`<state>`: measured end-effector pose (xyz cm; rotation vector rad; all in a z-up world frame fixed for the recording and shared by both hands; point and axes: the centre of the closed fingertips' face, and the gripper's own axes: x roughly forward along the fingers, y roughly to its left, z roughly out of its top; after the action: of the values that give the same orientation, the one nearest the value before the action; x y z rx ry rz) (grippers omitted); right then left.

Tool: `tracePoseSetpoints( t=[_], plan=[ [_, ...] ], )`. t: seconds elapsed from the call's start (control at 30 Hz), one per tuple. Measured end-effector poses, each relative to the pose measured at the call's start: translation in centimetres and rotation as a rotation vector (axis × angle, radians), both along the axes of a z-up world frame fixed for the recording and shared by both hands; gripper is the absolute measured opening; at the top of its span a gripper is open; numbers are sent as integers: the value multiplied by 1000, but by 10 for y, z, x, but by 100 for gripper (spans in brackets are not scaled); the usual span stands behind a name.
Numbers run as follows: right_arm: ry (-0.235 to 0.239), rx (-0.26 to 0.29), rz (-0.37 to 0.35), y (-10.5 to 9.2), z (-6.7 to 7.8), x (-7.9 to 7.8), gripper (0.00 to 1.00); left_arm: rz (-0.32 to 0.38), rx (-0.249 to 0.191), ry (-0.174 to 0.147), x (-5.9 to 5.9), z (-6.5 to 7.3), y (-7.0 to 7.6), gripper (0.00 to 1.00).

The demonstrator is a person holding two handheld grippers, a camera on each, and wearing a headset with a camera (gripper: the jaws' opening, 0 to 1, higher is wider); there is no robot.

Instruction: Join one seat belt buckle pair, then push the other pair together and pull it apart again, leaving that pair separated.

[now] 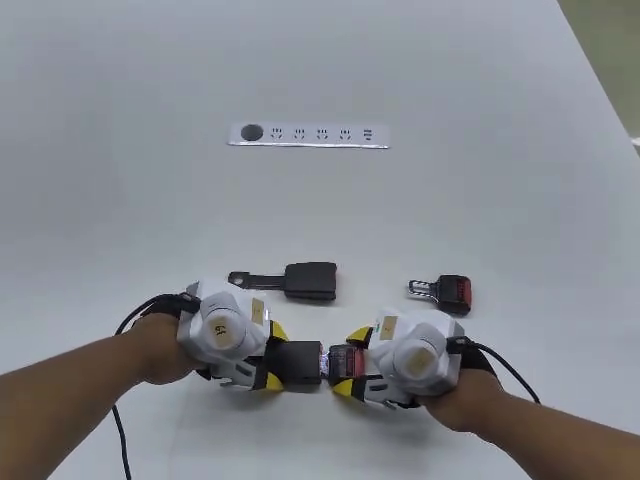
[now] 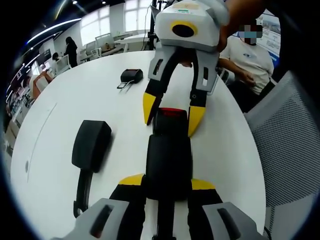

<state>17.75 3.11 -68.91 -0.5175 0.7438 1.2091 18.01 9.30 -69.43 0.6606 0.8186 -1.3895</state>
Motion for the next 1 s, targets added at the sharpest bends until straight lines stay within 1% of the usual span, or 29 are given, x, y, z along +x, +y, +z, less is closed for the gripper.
tracePoseSetpoints(
  t=[0.17, 0.4, 0.43, 0.5, 0.57, 0.63, 0.73, 0.87, 1.0],
  plan=[
    [-1, -2, -1, 0, 0, 1, 34, 0, 2, -2, 1, -2, 0, 32],
    [0, -7, 5, 0, 2, 3, 34, -2, 4, -3, 1, 1, -1, 32],
    [1, -7, 7, 0, -1, 6, 34, -3, 4, -3, 1, 1, -1, 32],
    [0, -9, 12, 0, 0, 6, 34, -6, 4, -5, 1, 1, -1, 32],
    [1, -9, 16, 0, 0, 7, 34, -7, 4, -5, 1, 2, -1, 32],
    [1, -11, 18, 0, 4, 6, 34, -10, 4, -4, 1, 2, -1, 32],
    [4, -11, 29, 0, 2, 6, 34, -15, 6, -5, 1, 3, -1, 32],
    [6, -2, 45, -2, -1, 7, 34, -15, 3, -6, 1, 3, -1, 32],
    [7, 34, 56, -2, 0, 7, 34, -18, -3, -6, 1, 2, 0, 32]
  ],
)
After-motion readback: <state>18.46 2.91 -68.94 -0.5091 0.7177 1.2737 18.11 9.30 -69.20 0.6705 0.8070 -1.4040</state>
